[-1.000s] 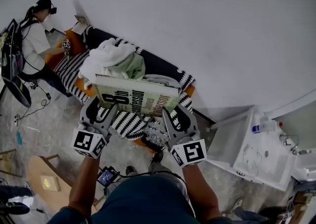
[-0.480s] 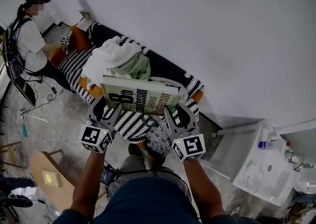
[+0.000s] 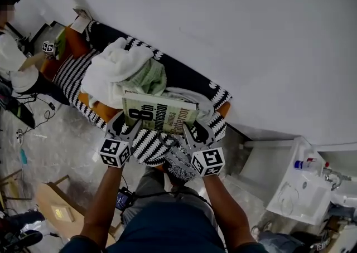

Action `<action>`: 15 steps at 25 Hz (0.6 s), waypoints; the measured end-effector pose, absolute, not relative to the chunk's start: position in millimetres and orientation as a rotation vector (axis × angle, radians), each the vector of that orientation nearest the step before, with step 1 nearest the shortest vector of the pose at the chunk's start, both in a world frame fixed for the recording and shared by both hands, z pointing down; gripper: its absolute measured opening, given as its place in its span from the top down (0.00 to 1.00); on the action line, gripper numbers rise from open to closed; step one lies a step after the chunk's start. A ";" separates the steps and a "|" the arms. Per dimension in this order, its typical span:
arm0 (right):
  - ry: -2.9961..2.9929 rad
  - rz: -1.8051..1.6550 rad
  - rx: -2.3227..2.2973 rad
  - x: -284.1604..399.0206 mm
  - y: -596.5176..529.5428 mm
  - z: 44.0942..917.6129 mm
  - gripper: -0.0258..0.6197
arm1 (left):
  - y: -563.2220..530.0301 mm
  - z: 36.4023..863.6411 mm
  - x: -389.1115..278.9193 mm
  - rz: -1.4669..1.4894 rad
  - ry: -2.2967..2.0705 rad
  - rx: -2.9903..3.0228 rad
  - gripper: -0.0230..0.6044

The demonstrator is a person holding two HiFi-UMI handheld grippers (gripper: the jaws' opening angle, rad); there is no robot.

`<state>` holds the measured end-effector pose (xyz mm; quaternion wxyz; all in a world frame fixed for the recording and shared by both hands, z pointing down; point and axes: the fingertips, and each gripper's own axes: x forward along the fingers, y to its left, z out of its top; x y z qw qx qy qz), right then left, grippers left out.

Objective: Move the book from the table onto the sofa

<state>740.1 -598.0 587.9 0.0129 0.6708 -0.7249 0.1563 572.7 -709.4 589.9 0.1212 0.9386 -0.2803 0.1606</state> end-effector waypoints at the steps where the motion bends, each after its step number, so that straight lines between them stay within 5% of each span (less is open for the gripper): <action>1: -2.237 0.521 2.093 741.4 -606.1 601.0 0.74 | -718.8 603.0 574.9 0.493 -0.800 2.727 0.54; 15: -1.975 0.904 2.108 754.3 -672.1 781.2 0.74 | -797.7 789.0 597.9 0.759 -0.599 2.541 0.54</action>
